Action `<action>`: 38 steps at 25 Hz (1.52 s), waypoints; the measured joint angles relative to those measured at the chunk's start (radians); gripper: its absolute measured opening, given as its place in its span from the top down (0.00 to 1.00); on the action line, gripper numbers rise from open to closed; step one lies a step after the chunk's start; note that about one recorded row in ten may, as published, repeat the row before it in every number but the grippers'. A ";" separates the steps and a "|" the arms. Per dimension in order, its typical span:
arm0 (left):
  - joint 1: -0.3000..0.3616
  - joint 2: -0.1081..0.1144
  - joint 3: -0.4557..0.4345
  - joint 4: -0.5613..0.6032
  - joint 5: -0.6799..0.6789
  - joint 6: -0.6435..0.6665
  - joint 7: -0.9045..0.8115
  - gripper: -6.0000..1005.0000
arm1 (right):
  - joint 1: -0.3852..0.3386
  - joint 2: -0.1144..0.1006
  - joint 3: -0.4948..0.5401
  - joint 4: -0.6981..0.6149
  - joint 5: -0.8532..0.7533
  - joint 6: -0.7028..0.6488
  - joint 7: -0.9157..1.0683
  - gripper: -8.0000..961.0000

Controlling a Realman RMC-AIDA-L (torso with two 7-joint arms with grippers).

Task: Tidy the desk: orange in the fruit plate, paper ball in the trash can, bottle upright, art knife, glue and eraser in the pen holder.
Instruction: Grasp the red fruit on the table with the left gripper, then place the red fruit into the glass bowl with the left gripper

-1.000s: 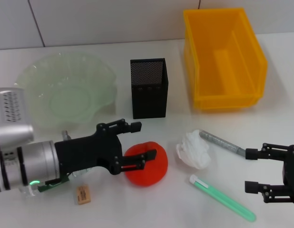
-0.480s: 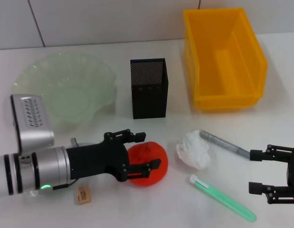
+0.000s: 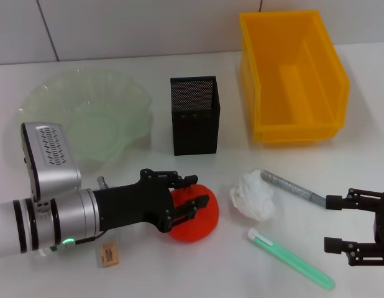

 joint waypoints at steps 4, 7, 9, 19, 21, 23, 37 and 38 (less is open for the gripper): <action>0.001 0.000 0.005 0.000 0.000 0.011 -0.005 0.53 | 0.000 0.001 0.000 0.000 -0.001 0.001 0.000 0.19; 0.000 0.000 0.010 0.001 0.004 0.012 -0.017 0.58 | 0.000 0.002 0.000 0.000 -0.001 0.001 0.000 0.19; 0.000 0.000 0.011 0.008 0.006 0.019 -0.019 0.62 | 0.000 0.002 0.000 0.000 -0.002 0.001 0.000 0.19; 0.008 0.002 0.005 0.018 0.002 0.046 -0.025 0.80 | -0.004 0.005 0.000 0.000 -0.002 0.000 0.000 0.19; 0.015 0.005 0.002 0.034 0.001 0.070 -0.025 0.81 | -0.006 0.005 0.001 0.000 -0.002 -0.001 0.000 0.19; 0.035 0.009 -0.004 0.075 0.001 0.103 -0.026 0.82 | -0.007 0.006 0.004 0.000 -0.002 -0.003 0.000 0.19; 0.158 0.013 -0.487 0.266 0.001 0.126 -0.008 0.82 | -0.017 0.010 0.006 0.002 -0.004 -0.008 -0.008 0.19; 0.146 0.014 -0.519 0.246 0.001 0.099 -0.005 0.82 | -0.017 0.010 0.006 0.002 -0.004 -0.008 -0.008 0.19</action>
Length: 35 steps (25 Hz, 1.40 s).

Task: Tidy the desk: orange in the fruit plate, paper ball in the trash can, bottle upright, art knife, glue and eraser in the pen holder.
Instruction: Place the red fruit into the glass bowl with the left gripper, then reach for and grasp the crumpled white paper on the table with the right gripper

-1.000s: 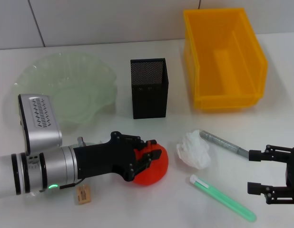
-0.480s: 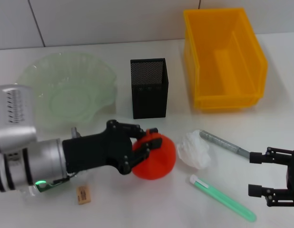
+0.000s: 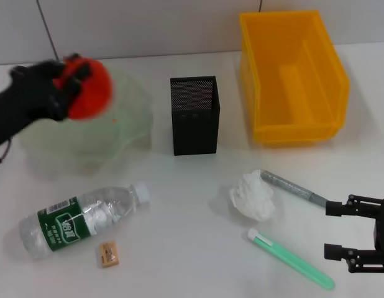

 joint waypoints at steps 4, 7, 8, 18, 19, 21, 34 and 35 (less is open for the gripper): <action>-0.039 0.002 -0.026 -0.039 0.006 -0.144 0.004 0.82 | 0.000 0.000 -0.001 0.001 0.000 0.000 0.000 0.19; -0.059 -0.005 0.000 -0.055 0.011 -0.247 0.037 0.82 | 0.002 0.000 -0.005 0.002 -0.001 0.000 -0.001 0.19; -0.067 -0.007 0.006 -0.068 0.010 -0.270 0.053 0.82 | 0.003 -0.001 -0.005 0.002 -0.001 -0.001 -0.001 0.19; -0.109 -0.007 -0.001 -0.142 -0.015 -0.377 0.070 0.69 | 0.015 -0.001 -0.011 0.004 -0.001 -0.003 0.004 0.19; -0.107 -0.007 -0.001 -0.142 -0.015 -0.372 0.070 0.65 | 0.015 -0.001 -0.011 0.004 0.000 -0.004 0.005 0.19; -0.098 -0.006 0.000 -0.137 -0.015 -0.346 0.066 0.58 | 0.017 -0.001 -0.007 0.003 0.003 -0.011 0.010 0.19; 0.063 0.004 0.174 -0.097 0.042 0.082 0.072 0.22 | 0.171 -0.030 -0.035 -0.366 0.057 -0.129 0.622 0.19; 0.090 0.002 0.196 -0.092 0.085 0.141 0.093 0.20 | 0.188 -0.030 -0.055 -0.408 0.056 -0.128 0.683 0.19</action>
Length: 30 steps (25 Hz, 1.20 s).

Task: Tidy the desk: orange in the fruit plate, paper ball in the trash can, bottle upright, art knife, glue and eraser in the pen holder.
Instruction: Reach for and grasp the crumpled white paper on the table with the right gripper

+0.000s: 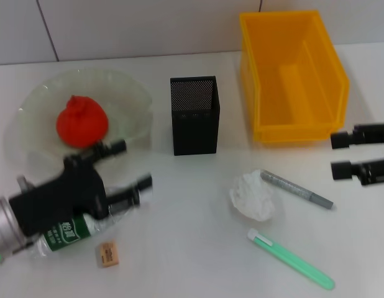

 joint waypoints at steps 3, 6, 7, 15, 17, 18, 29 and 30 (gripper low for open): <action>0.030 -0.003 0.024 -0.003 0.032 0.068 0.052 0.18 | 0.056 -0.006 -0.098 -0.125 -0.011 0.019 0.173 0.20; 0.050 -0.003 0.050 -0.007 0.039 0.091 0.080 0.18 | 0.115 -0.013 -0.199 -0.207 -0.061 0.030 0.304 0.20; 0.055 -0.003 0.060 -0.008 0.040 0.096 0.084 0.18 | 0.140 -0.013 -0.225 -0.226 -0.084 0.033 0.338 0.20; 0.058 -0.002 0.077 -0.012 0.041 0.116 0.077 0.18 | 0.286 0.020 -0.449 -0.257 -0.308 0.144 0.541 0.20; 0.059 -0.002 0.077 -0.017 0.041 0.116 0.079 0.18 | 0.304 0.039 -0.484 -0.258 -0.345 0.164 0.561 0.20; 0.059 -0.002 0.077 -0.019 0.041 0.116 0.080 0.18 | 0.313 0.052 -0.506 -0.258 -0.373 0.178 0.573 0.20; 0.053 -0.004 0.077 -0.034 0.041 0.109 0.084 0.18 | 0.319 0.074 -0.793 -0.104 -0.436 0.390 0.687 0.19; 0.052 -0.004 0.077 -0.037 0.041 0.109 0.084 0.18 | 0.319 0.075 -0.816 -0.091 -0.442 0.403 0.693 0.19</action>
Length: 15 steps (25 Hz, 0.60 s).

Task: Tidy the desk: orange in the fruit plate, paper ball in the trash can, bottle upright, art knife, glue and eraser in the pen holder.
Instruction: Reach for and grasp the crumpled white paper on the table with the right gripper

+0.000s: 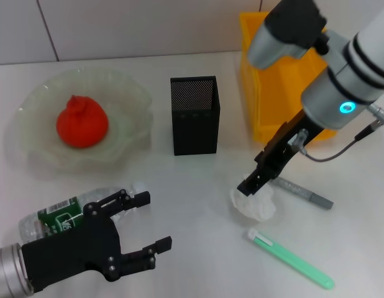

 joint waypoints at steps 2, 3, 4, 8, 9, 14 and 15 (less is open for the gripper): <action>-0.001 0.000 0.000 -0.001 0.000 -0.001 0.000 0.18 | 0.001 0.000 -0.030 0.025 -0.010 0.028 0.013 0.19; -0.001 0.000 0.000 -0.001 0.000 -0.003 0.000 0.18 | 0.002 0.000 -0.042 0.040 -0.014 0.046 0.017 0.19; -0.001 0.000 0.000 -0.001 0.000 -0.006 0.000 0.18 | 0.004 0.000 -0.051 0.053 -0.016 0.060 0.020 0.19; -0.001 0.001 0.001 -0.001 0.000 -0.012 0.002 0.18 | 0.011 0.001 -0.087 0.104 -0.018 0.115 0.029 0.19; -0.001 0.001 0.001 -0.001 0.000 -0.012 0.002 0.18 | 0.014 0.001 -0.093 0.116 -0.018 0.124 0.030 0.19; -0.005 0.002 0.007 0.000 0.000 -0.014 0.002 0.18 | 0.031 0.003 -0.109 0.165 -0.014 0.140 0.030 0.19; -0.005 0.002 0.007 0.000 0.000 -0.015 0.002 0.18 | 0.033 0.004 -0.117 0.172 -0.013 0.144 0.030 0.19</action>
